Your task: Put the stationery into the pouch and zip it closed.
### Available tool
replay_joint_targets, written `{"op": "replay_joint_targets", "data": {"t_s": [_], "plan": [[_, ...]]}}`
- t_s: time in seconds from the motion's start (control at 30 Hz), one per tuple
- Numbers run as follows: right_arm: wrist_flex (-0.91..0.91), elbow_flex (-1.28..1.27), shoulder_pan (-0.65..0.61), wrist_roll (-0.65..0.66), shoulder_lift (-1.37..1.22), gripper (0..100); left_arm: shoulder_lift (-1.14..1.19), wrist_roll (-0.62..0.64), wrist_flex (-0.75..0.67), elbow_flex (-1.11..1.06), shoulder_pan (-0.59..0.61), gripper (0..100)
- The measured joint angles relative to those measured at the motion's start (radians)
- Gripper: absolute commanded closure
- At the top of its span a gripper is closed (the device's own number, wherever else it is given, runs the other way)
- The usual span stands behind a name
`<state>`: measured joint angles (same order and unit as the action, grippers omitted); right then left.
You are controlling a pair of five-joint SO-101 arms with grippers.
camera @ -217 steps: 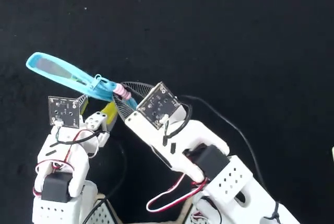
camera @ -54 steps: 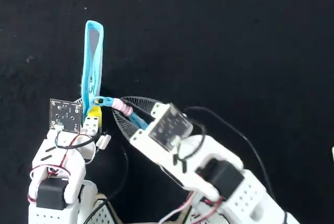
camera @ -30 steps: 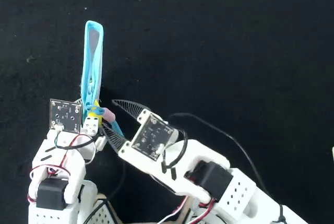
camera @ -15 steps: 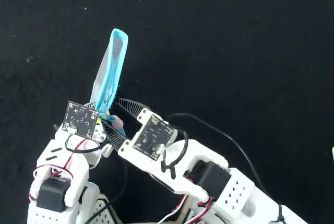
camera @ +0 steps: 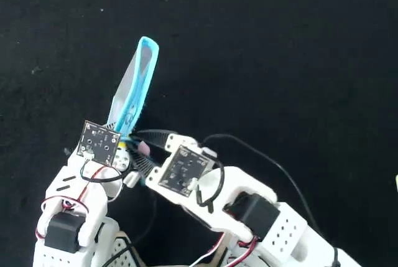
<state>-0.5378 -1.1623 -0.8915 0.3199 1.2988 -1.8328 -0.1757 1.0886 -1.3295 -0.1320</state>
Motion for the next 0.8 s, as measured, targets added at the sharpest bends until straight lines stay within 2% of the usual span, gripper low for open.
{"op": "replay_joint_targets", "data": {"t_s": [0.33,0.8], "plan": [[0.0,0.0,0.127,0.003,0.123,98.8,0.0,-0.002,0.0,0.0,-0.002,97],[0.1,-0.084,0.133,0.0,0.129,98.7,0.0,-0.002,0.0,0.0,-0.002,97]]}}
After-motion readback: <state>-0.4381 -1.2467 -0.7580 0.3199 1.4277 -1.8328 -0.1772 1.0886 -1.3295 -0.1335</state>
